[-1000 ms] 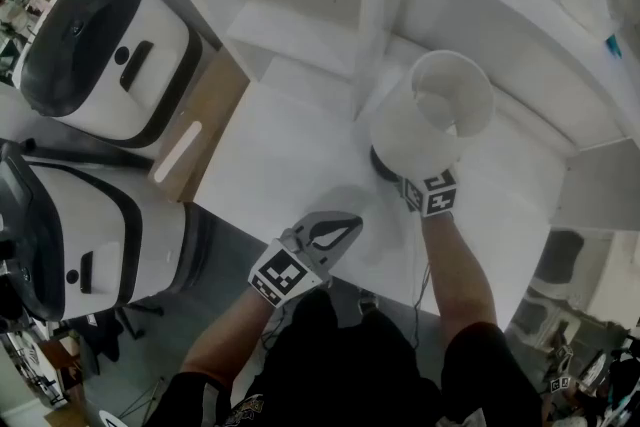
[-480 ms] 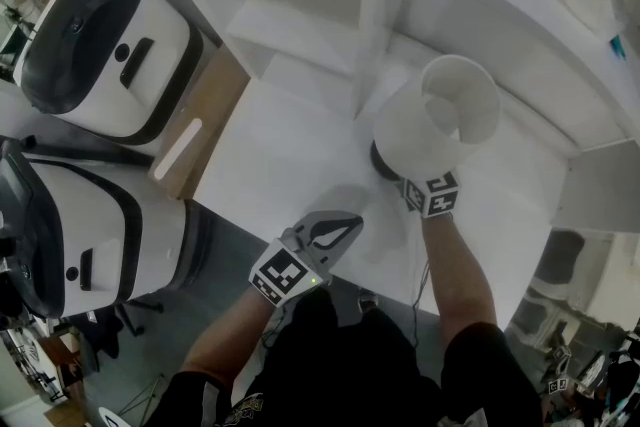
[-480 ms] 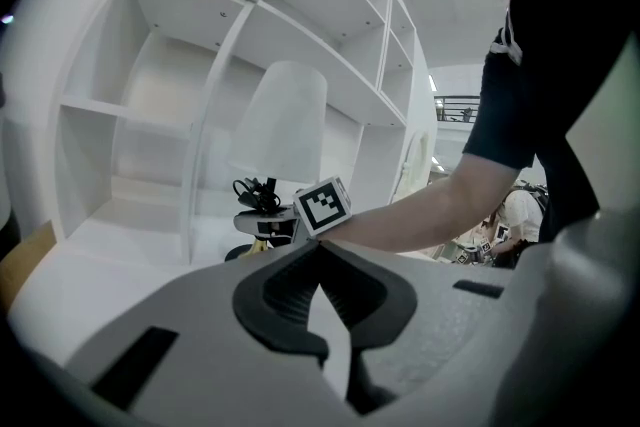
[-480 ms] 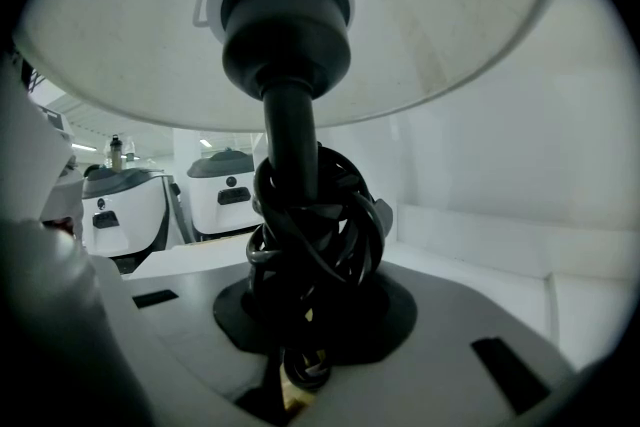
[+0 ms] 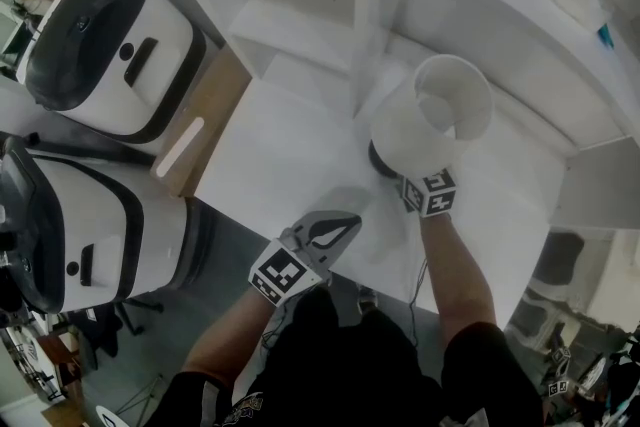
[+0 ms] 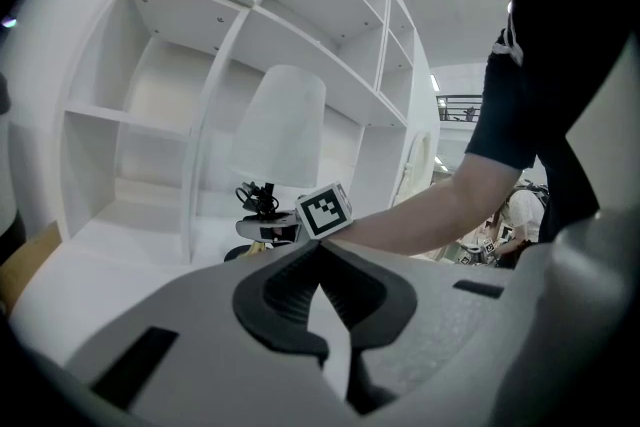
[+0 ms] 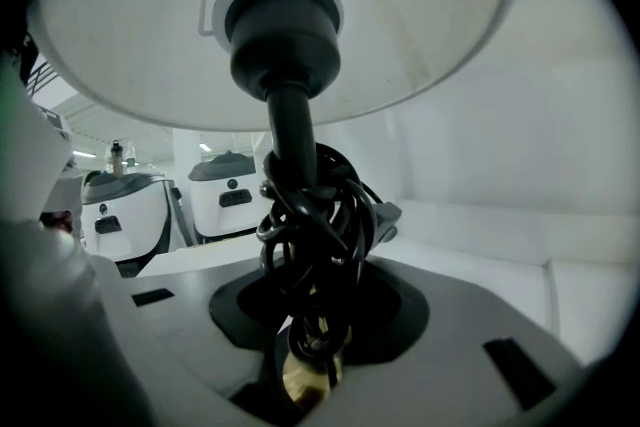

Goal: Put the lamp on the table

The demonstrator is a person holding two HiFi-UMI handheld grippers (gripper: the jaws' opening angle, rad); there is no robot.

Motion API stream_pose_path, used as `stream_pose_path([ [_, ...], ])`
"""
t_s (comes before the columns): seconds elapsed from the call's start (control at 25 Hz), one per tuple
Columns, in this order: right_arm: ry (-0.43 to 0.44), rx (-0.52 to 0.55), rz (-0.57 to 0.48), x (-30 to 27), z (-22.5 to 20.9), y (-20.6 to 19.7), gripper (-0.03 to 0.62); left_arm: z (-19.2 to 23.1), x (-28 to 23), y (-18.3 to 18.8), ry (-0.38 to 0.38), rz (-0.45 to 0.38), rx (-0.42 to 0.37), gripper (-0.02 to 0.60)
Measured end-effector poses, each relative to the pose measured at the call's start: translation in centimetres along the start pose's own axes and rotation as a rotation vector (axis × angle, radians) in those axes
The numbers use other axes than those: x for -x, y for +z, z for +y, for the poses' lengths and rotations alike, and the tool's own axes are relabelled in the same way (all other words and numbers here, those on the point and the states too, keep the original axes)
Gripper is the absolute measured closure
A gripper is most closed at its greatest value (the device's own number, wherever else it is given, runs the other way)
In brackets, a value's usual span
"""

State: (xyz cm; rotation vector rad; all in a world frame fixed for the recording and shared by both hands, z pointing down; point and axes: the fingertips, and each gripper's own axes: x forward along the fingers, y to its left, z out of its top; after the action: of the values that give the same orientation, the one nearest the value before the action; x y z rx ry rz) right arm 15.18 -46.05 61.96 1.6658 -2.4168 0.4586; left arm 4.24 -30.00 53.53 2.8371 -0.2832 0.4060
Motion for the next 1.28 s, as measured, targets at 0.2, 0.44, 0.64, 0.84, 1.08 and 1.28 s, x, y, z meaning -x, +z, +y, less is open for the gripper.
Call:
stream_pose_path([
  [0.2,-0.034,-0.008,0.002,1.3,0.0,-0.9,0.462,-0.9,0.5,0.0,0.008,-0.005,-0.001,0.575],
  [0.44,-0.060,-0.056,0.023,4.0,-0.1,-2.2,0.462,-2.1,0.6,0.1,0.015,-0.020,-0.003,0.575],
  [0.64,-0.063,-0.076,0.029,7.5,0.6,-3.1,0.462,-3.6,0.9,0.0,0.030,-0.029,0.003,0.575],
  [0.84,-0.031,-0.094,0.004,11.1,2.0,-1.7,0.475,-5.0,1.0,0.2,0.070,-0.037,0.032,0.575],
  [1.08,0.083,-0.089,-0.010,15.2,5.1,0.7,0.565,-7.3,1.0,0.3,0.123,-0.057,0.069,0.575],
  [1.28,0.154,-0.082,-0.019,19.0,7.4,2.4,0.566,-9.6,0.9,0.5,0.191,-0.073,0.083,0.575],
])
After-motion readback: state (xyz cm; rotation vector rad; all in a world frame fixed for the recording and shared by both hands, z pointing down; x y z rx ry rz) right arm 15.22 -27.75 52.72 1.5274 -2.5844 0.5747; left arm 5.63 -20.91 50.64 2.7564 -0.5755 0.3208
